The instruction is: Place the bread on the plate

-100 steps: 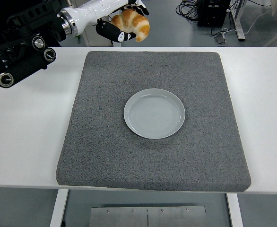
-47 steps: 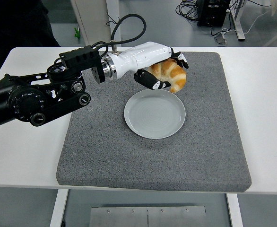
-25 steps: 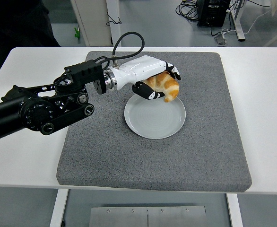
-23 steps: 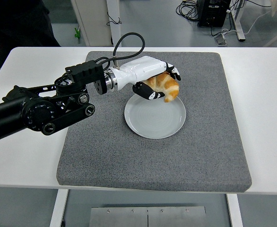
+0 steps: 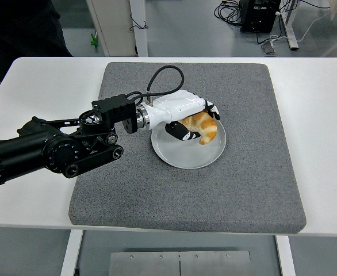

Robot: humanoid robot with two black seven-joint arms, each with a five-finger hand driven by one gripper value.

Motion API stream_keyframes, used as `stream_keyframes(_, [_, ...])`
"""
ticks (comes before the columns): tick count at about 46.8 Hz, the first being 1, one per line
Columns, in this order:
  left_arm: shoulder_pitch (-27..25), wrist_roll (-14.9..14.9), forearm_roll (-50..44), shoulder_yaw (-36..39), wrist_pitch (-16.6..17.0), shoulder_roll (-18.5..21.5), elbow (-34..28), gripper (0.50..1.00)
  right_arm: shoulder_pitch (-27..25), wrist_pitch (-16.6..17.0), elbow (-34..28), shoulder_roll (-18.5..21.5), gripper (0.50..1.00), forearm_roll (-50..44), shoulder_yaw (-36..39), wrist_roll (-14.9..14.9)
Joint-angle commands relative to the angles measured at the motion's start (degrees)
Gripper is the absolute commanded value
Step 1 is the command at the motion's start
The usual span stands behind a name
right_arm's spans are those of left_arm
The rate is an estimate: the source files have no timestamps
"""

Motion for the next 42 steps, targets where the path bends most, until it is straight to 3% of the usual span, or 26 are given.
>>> stream_keyframes(1, [0.49, 0.01, 0.00, 0.12, 0.15, 0.00, 0.24, 0.639, 0.02, 0.00, 0.00, 0.00, 1.000, 0.00, 0.00, 0.00])
stream_keyframes(42, [3.04, -0.08, -0.27, 2.41, 1.38, -0.53, 2.70, 0.652, 0.02, 0.00, 0.00, 0.00, 1.000, 0.00, 0.00, 0.00])
